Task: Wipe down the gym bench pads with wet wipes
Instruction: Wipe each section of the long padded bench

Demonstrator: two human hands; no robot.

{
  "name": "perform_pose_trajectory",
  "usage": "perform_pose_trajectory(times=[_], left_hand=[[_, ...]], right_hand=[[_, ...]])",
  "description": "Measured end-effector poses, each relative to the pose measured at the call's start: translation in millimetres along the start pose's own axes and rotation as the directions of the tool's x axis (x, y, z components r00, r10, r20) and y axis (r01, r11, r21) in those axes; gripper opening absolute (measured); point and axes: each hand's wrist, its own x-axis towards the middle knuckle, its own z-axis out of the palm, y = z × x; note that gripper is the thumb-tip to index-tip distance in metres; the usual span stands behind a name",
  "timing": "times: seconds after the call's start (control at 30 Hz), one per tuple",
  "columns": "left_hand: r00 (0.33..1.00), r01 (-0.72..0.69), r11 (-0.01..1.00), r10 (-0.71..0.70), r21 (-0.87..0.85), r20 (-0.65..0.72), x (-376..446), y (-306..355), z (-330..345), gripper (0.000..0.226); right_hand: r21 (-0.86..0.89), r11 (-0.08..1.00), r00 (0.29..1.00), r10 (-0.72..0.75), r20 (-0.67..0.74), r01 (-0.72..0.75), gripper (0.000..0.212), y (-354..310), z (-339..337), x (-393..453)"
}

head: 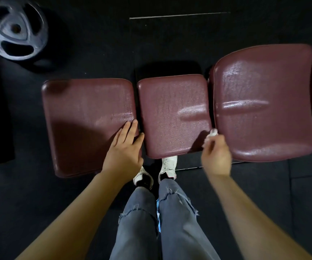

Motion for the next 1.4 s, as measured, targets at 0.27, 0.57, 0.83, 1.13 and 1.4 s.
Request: perform_pose_trajectory(times=[0.27, 0.57, 0.83, 1.13, 1.4], left_hand=[[0.999, -0.003, 1.000, 0.003, -0.003, -0.041, 0, 0, 2, 0.059], [1.000, -0.005, 0.999, 0.005, 0.036, 0.003, 0, 0, -1, 0.067], [1.000, -0.007, 1.000, 0.007, 0.006, 0.000, 0, 1, -3, 0.067], [0.990, 0.054, 0.987, -0.073, -0.152, -0.119, -4, 0, -4, 0.071], [0.974, 0.118, 0.987, -0.136, -0.105, -0.180, -8, 1, 6, 0.067]], right_hand=[[0.158, 0.700, 0.622, -0.699, 0.354, 0.696, 0.033, -81, 59, -62], [-0.147, 0.725, 0.699, -0.558, 0.447, 0.673, 0.029, 32, -22, 13], [-0.055, 0.824, 0.781, -0.511, 0.358, 0.564, 0.011, -8, -19, 5], [0.275, -0.040, -0.208, -0.759, 0.617, 0.961, 0.012, -94, 42, 28], [-0.198, 0.616, 0.642, -0.678, 0.359, 0.762, 0.015, -210, 45, 151]])
